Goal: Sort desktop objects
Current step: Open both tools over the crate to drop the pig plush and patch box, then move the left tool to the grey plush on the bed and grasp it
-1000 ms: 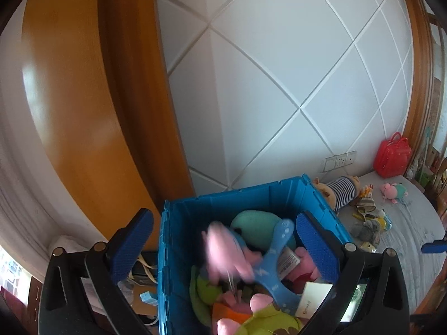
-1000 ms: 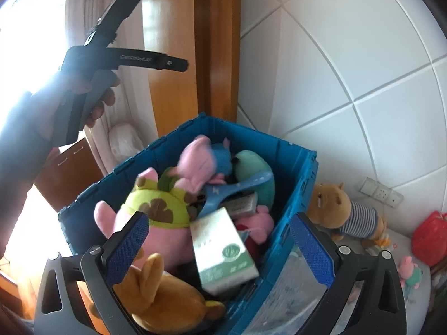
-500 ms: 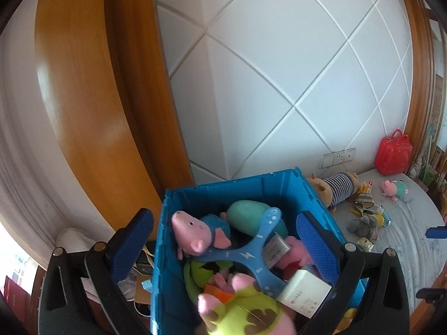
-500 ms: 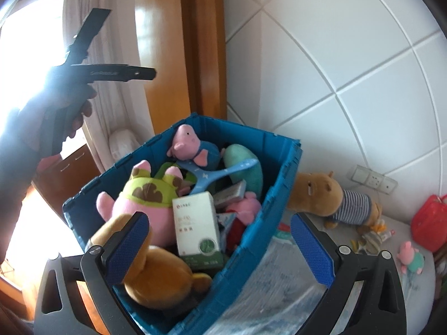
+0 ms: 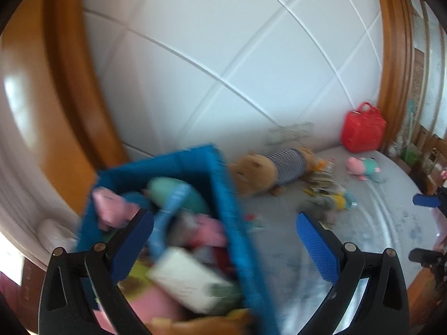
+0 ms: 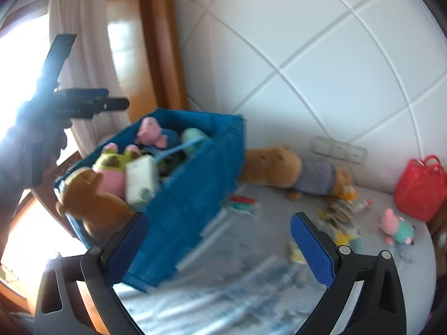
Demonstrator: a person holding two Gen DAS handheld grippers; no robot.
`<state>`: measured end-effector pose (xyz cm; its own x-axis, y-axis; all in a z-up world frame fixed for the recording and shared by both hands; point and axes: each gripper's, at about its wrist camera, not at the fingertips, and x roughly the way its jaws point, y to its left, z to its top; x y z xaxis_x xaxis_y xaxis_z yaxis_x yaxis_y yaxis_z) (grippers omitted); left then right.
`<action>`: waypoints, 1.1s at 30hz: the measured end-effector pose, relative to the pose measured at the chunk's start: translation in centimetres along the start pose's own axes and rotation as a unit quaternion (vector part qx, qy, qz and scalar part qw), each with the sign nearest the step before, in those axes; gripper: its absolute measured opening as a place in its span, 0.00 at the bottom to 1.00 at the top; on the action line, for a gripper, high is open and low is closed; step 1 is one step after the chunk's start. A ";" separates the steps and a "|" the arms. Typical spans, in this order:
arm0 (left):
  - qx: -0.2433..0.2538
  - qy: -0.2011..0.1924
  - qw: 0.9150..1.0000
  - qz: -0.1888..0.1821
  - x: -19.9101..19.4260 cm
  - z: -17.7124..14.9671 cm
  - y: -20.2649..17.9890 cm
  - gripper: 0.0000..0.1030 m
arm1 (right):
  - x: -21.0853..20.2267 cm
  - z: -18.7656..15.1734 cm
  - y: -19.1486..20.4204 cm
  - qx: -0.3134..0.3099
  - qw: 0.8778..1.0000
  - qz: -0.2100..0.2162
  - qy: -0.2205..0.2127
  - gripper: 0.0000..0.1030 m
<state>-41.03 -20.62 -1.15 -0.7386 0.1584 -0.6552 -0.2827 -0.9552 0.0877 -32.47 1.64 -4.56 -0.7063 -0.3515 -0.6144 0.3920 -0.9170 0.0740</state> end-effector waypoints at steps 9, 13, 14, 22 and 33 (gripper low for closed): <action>-0.023 0.057 0.997 -0.047 7.9 -2.3 -14.9 1.00 | -3.3 -5.1 -13.3 -0.005 0.999 -0.035 0.035 1.00; -0.024 0.077 0.995 -0.062 11.9 -3.1 -19.3 1.00 | -4.0 -7.2 -18.2 0.012 0.997 -0.045 0.056 1.00; -0.023 0.081 0.994 -0.065 12.9 -3.2 -20.0 1.00 | -4.1 -7.7 -19.2 0.016 0.997 -0.048 0.061 1.00; -0.004 0.090 0.992 -0.087 23.5 -3.7 -26.2 1.00 | -2.6 -11.9 -25.6 0.057 0.991 -0.074 0.093 1.00; 0.085 0.143 0.982 -0.086 41.3 -7.7 -32.2 1.00 | 1.7 -18.7 -31.2 0.118 0.978 -0.089 0.146 1.00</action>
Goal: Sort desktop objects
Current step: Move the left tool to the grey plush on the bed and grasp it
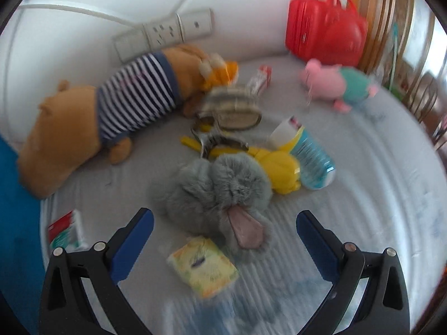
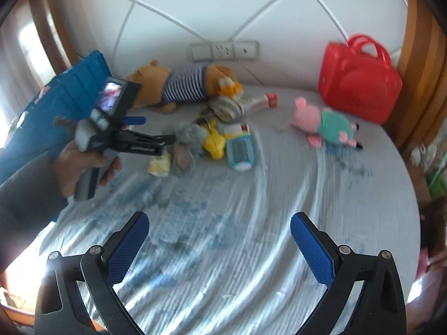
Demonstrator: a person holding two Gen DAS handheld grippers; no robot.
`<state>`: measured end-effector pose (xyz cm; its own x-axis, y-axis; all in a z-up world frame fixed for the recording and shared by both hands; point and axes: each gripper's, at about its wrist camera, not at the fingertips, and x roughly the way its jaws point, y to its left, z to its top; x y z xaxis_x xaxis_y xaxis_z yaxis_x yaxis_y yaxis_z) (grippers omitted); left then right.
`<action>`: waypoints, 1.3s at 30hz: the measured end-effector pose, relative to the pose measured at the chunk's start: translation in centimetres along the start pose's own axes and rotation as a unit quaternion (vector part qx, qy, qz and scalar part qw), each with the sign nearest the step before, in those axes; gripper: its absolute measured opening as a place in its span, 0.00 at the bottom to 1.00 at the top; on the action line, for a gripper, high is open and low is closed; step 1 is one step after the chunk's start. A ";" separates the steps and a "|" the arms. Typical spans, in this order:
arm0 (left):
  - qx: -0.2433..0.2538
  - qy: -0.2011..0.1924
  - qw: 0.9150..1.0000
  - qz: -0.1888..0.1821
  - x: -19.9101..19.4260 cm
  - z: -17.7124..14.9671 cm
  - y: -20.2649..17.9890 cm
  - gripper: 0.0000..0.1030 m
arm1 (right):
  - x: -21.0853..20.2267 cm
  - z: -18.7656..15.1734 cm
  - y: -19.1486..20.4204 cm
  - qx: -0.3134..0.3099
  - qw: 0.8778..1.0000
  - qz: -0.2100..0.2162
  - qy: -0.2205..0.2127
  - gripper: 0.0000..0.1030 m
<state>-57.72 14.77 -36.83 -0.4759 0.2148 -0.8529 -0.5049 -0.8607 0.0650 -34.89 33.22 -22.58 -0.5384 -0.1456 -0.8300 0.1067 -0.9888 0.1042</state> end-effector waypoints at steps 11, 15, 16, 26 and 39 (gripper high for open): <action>-0.017 0.022 0.999 0.028 7.1 0.8 -0.2 0.88 | 2.5 -3.8 -3.4 0.039 0.998 -0.028 0.049 1.00; -0.007 -0.001 1.000 0.027 4.9 0.6 -0.7 0.44 | 2.9 -3.2 -3.3 0.038 0.998 -0.028 0.048 1.00; -0.006 -0.007 1.000 0.027 4.2 0.5 -0.7 0.23 | 3.0 -2.8 -3.2 0.035 0.998 -0.027 0.046 1.00; -0.044 -0.054 0.998 -0.008 -0.4 -1.6 2.1 0.05 | 5.2 2.2 0.6 -0.012 1.000 -0.007 0.026 1.00; -0.111 0.002 0.994 -0.013 6.1 0.1 2.0 1.00 | 5.1 0.2 1.0 0.000 0.999 -0.013 0.041 1.00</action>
<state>-61.73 14.42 -41.87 -0.4614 0.2374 -0.8548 -0.3450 -0.9357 -0.0737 -37.73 31.50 -26.60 -0.4711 -0.1159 -0.8744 0.0929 -0.9923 0.0815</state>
